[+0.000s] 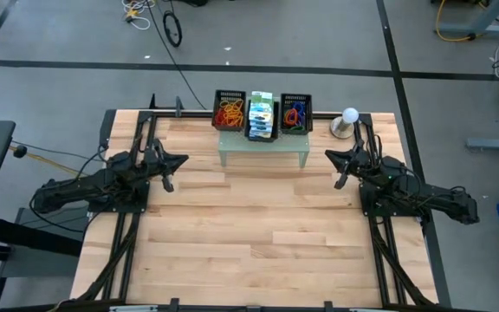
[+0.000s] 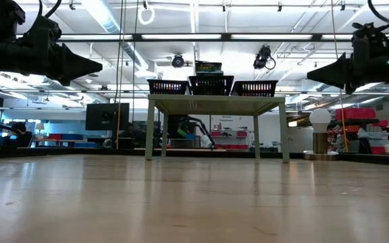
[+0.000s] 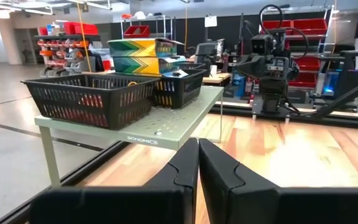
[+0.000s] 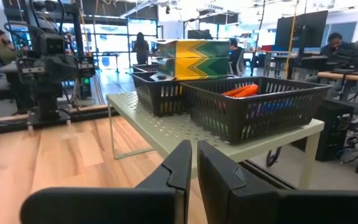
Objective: Pick & Place Office Desk Supplies
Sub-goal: Return to Home Position
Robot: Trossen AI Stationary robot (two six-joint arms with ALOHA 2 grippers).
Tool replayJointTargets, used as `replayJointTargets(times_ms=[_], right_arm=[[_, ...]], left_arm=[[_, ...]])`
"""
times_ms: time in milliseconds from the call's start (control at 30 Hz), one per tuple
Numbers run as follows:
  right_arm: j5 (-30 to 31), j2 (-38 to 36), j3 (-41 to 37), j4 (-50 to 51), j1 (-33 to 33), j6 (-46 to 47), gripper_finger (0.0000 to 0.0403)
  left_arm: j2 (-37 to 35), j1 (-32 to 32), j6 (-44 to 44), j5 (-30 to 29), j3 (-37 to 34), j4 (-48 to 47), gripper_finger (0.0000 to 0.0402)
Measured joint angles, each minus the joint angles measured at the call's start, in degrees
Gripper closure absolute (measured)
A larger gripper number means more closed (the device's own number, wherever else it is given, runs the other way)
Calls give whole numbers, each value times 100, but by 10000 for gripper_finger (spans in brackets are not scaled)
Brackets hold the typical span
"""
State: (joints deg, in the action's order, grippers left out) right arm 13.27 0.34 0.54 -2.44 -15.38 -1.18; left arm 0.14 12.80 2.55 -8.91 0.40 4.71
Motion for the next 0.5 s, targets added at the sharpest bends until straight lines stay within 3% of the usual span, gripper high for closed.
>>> replayJointTargets(times_ms=[500], right_arm=[[-2,0,0,3,2,30,368]], left_arm=[[0,0,25,-2,-2,20,381]])
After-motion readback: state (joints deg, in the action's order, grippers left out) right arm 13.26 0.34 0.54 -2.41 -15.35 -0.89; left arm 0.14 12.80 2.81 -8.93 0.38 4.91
